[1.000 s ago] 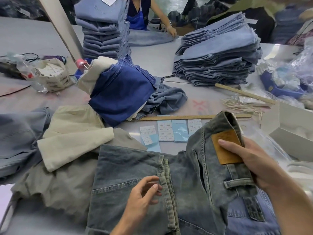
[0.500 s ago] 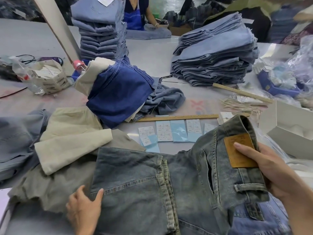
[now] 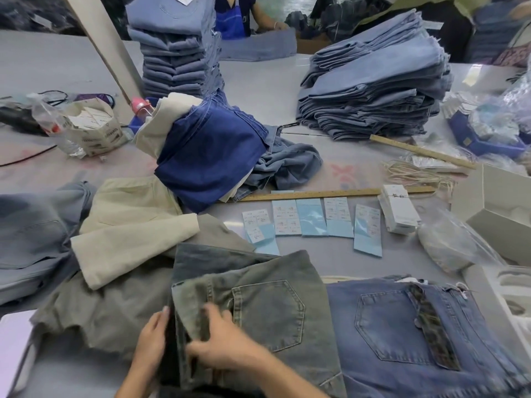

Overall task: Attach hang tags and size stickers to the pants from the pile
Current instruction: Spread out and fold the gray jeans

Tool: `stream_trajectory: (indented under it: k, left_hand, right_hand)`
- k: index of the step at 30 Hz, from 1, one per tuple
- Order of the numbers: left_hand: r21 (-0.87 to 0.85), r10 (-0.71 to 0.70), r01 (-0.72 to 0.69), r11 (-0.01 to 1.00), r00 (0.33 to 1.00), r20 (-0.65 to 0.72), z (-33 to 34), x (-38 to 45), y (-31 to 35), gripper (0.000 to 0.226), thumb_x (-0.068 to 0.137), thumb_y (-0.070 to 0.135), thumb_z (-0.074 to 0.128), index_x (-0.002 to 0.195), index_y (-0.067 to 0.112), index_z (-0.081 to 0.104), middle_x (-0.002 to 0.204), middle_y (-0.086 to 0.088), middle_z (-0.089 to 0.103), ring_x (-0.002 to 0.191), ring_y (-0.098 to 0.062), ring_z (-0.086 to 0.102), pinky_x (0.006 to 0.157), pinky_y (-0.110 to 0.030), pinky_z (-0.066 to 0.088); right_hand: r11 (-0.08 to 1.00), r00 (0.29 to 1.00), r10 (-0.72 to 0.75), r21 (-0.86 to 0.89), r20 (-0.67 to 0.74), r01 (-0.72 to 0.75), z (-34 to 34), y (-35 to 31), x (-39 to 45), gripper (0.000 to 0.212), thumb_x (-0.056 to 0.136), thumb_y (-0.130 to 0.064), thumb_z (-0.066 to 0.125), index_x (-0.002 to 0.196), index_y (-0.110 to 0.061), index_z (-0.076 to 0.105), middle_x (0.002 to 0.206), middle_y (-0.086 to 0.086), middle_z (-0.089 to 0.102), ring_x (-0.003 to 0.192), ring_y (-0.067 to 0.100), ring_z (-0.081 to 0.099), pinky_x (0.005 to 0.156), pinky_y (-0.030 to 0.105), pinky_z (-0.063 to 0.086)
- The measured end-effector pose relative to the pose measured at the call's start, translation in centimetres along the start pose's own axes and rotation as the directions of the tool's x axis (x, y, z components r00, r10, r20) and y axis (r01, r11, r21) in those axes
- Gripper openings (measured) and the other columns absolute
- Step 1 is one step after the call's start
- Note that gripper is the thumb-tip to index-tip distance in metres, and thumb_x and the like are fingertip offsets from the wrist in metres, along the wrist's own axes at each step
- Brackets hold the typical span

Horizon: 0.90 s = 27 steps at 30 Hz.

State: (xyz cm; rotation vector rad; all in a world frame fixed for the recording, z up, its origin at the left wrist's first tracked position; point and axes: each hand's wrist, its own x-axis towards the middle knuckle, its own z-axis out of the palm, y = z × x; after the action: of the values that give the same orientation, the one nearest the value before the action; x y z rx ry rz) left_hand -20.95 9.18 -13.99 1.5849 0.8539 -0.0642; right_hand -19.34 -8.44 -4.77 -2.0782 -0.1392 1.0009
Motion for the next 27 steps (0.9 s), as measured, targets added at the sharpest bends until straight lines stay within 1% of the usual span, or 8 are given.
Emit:
stream_trajectory:
  k: [3,5,9,13,16,18,23,27]
  left_hand:
    - [-0.025,-0.062,0.064,0.998,0.995,0.078,-0.2,0.1,-0.4,0.028,0.104,0.028,0.056,0.098,0.006,0.073,0.091,-0.008,0.079,0.088,-0.022,0.071,0.078,-0.035,0.053]
    - [0.023,-0.017,0.015,1.0,0.996,0.082,-0.1,0.2,-0.8,0.01,0.096,0.021,0.069,0.098,0.011,0.069,0.089,-0.007,0.079,0.081,-0.016,0.073,0.069,-0.029,0.053]
    - [-0.106,-0.078,0.098,0.989,0.981,0.178,-0.3,0.4,-0.6,0.021,0.091,0.022,0.074,0.108,0.01,0.069,0.096,-0.01,0.079,0.086,-0.023,0.077,0.062,-0.026,0.06]
    - [-0.239,-0.108,0.214,0.947,0.915,0.39,-0.5,-0.6,1.3,0.044,0.08,0.026,0.078,0.12,0.009,0.069,0.111,-0.02,0.075,0.101,-0.036,0.074,0.072,-0.037,0.063]
    - [-0.249,-0.013,0.145,0.958,0.886,0.464,-0.8,-2.2,3.3,0.057,0.075,0.03,0.082,0.127,0.016,0.064,0.118,-0.017,0.074,0.108,-0.036,0.072,0.08,-0.037,0.062]
    - [-0.21,0.084,0.028,0.977,0.859,0.505,-0.4,-3.6,5.3,0.059,0.077,0.03,0.088,0.128,0.019,0.062,0.119,-0.012,0.075,0.112,-0.032,0.071,0.084,-0.033,0.06]
    - [-0.078,0.331,-0.327,0.942,0.862,0.383,1.9,-8.0,11.8,0.029,0.078,0.03,0.07,0.106,0.028,0.072,0.101,0.0,0.079,0.095,-0.017,0.075,0.086,-0.038,0.058]
    - [-0.347,0.48,-0.344,0.872,0.733,0.481,6.4,-14.1,18.0,0.027,0.08,0.027,0.068,0.106,0.033,0.074,0.1,-0.005,0.078,0.091,-0.016,0.075,0.074,-0.022,0.057]
  right_hand:
    - [0.956,0.998,0.055,-0.289,0.022,-0.046,3.4,1.5,1.6,0.09,0.089,-0.042,0.063,0.158,-0.019,0.01,0.162,0.018,0.007,0.134,0.041,0.048,0.11,0.046,0.04]
    - [0.955,0.999,0.036,-0.294,0.023,-0.028,3.8,1.8,1.9,0.094,0.087,-0.047,0.063,0.158,-0.021,0.007,0.162,0.015,0.005,0.135,0.039,0.047,0.108,0.047,0.041]
    - [0.97,0.999,-0.019,-0.243,0.032,0.026,3.4,2.3,1.6,0.091,0.09,-0.047,0.061,0.159,-0.024,0.008,0.157,0.007,0.009,0.129,0.034,0.053,0.107,0.041,0.043]
    - [0.998,0.996,-0.062,-0.03,-0.065,0.06,3.5,3.0,0.9,0.081,0.09,-0.046,0.063,0.157,-0.026,0.023,0.147,-0.005,0.027,0.111,0.016,0.06,0.105,0.031,0.045]
    - [0.974,0.973,-0.072,0.195,-0.218,0.116,3.4,3.0,0.1,0.076,0.085,-0.05,0.07,0.149,-0.031,0.035,0.139,-0.012,0.039,0.107,-0.005,0.055,0.101,0.015,0.042]
    - [0.93,0.938,-0.078,0.313,-0.339,0.19,3.3,2.4,-0.9,0.075,0.076,-0.059,0.073,0.138,-0.04,0.036,0.135,-0.013,0.042,0.12,-0.003,0.051,0.107,0.02,0.042]
    - [0.886,0.723,-0.298,0.102,-0.623,0.453,0.8,0.6,-5.4,0.069,0.078,-0.062,0.071,0.136,-0.038,0.044,0.123,-0.007,0.046,0.111,0.008,0.055,0.094,0.025,0.05]
    - [0.822,0.356,-0.32,-0.07,-0.878,0.566,-5.5,0.3,-11.6,0.042,0.092,-0.063,0.057,0.12,-0.034,0.066,0.111,0.0,0.057,0.102,0.016,0.061,0.085,0.02,0.049]
